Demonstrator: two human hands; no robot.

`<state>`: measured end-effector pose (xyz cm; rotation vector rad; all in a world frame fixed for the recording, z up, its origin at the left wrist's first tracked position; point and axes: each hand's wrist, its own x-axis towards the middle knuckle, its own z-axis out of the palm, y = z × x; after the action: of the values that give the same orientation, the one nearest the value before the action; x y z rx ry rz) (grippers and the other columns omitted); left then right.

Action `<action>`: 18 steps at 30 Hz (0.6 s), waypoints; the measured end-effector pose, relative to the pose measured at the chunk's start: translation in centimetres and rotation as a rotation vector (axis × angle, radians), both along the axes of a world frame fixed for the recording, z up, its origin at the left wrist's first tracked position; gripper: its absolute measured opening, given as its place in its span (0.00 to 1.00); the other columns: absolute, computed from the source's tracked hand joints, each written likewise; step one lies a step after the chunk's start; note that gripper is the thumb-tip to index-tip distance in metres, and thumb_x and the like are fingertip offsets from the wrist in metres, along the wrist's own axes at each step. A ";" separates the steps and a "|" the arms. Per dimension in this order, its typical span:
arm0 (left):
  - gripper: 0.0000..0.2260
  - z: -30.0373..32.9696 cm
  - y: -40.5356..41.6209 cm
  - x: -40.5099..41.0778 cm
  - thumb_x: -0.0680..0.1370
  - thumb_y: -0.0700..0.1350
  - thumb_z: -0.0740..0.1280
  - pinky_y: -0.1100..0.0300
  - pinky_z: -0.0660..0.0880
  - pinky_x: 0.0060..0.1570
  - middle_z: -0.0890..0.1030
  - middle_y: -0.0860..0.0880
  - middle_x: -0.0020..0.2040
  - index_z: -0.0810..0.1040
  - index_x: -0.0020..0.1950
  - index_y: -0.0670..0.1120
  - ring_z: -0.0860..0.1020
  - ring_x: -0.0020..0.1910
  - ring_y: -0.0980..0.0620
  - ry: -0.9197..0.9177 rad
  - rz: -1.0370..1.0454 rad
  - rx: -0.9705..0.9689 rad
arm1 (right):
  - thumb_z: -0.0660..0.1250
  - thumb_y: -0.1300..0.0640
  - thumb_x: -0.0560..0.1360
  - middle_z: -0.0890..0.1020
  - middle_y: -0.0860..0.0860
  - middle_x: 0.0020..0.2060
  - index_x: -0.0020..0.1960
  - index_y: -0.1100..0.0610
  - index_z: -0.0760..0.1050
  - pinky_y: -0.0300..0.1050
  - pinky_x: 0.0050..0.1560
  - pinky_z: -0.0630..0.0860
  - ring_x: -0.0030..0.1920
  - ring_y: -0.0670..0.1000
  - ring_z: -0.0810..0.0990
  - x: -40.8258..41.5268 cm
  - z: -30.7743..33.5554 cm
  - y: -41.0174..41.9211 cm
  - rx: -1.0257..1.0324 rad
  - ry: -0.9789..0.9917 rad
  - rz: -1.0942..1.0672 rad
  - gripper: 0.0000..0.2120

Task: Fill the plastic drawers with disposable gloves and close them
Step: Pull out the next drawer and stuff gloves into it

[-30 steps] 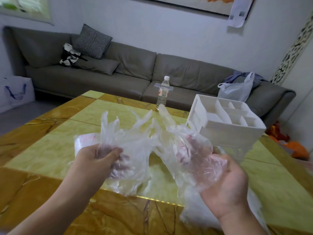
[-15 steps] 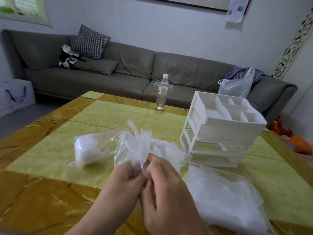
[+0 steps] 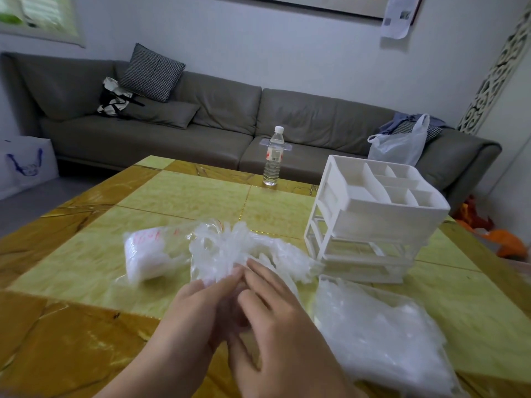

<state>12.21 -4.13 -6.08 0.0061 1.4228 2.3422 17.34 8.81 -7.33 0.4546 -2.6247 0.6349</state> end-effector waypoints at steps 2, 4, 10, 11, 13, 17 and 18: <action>0.11 0.3 -0.3 -0.2 0.81 0.41 0.67 0.61 0.75 0.23 0.83 0.40 0.36 0.85 0.46 0.35 0.81 0.28 0.48 0.022 0.102 -0.033 | 0.69 0.50 0.76 0.62 0.33 0.80 0.61 0.46 0.75 0.35 0.77 0.62 0.82 0.37 0.55 0.4 1.0 0.7 -0.195 -0.010 0.021 0.14; 0.10 0.5 -0.6 -0.6 0.82 0.42 0.68 0.59 0.77 0.25 0.86 0.39 0.38 0.84 0.48 0.36 0.84 0.30 0.46 0.067 0.177 -0.064 | 0.70 0.48 0.77 0.68 0.36 0.77 0.62 0.46 0.74 0.32 0.73 0.64 0.79 0.40 0.65 0.4 1.3 1.3 -0.431 0.061 -0.055 0.15; 0.12 1.7 -1.9 -0.9 0.80 0.45 0.65 0.51 0.85 0.40 0.86 0.34 0.49 0.88 0.52 0.42 0.87 0.45 0.37 0.234 0.118 -0.010 | 0.74 0.38 0.73 0.88 0.50 0.59 0.60 0.53 0.87 0.57 0.70 0.75 0.64 0.54 0.84 -1.1 2.5 2.6 -1.422 -0.676 -0.093 0.23; 0.12 1.7 -2.0 -0.9 0.80 0.45 0.65 0.50 0.86 0.42 0.86 0.34 0.49 0.87 0.53 0.42 0.87 0.46 0.37 0.242 0.078 -0.014 | 0.73 0.43 0.76 0.87 0.55 0.60 0.60 0.54 0.87 0.61 0.72 0.74 0.65 0.60 0.83 -1.0 3.0 2.7 -1.532 -0.795 -0.014 0.19; 0.13 1.6 -2.0 -0.9 0.78 0.45 0.66 0.51 0.85 0.44 0.86 0.33 0.48 0.87 0.55 0.41 0.87 0.46 0.38 0.246 0.015 -0.036 | 0.76 0.48 0.75 0.86 0.62 0.60 0.59 0.59 0.87 0.62 0.67 0.76 0.64 0.67 0.83 -0.9 3.0 2.9 -1.553 -0.814 0.068 0.19; 0.13 1.6 -1.6 -0.5 0.78 0.46 0.67 0.55 0.81 0.30 0.85 0.32 0.43 0.88 0.48 0.40 0.84 0.33 0.42 0.232 0.014 -0.134 | 0.78 0.60 0.71 0.85 0.61 0.44 0.47 0.61 0.86 0.48 0.37 0.82 0.40 0.57 0.84 -1.5 2.5 3.3 -1.586 -0.489 -0.141 0.07; 0.13 1.3 -1.4 -0.5 0.79 0.45 0.67 0.58 0.79 0.26 0.85 0.35 0.39 0.88 0.47 0.39 0.83 0.29 0.45 0.207 0.041 -0.142 | 0.77 0.61 0.74 0.84 0.60 0.42 0.48 0.59 0.85 0.47 0.35 0.80 0.40 0.56 0.82 -1.7 2.1 3.6 -1.554 -0.418 -0.184 0.03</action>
<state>11.74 -5.55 -4.76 0.1862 1.6999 2.3230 15.64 12.44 -5.24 -0.4355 -1.6030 2.4413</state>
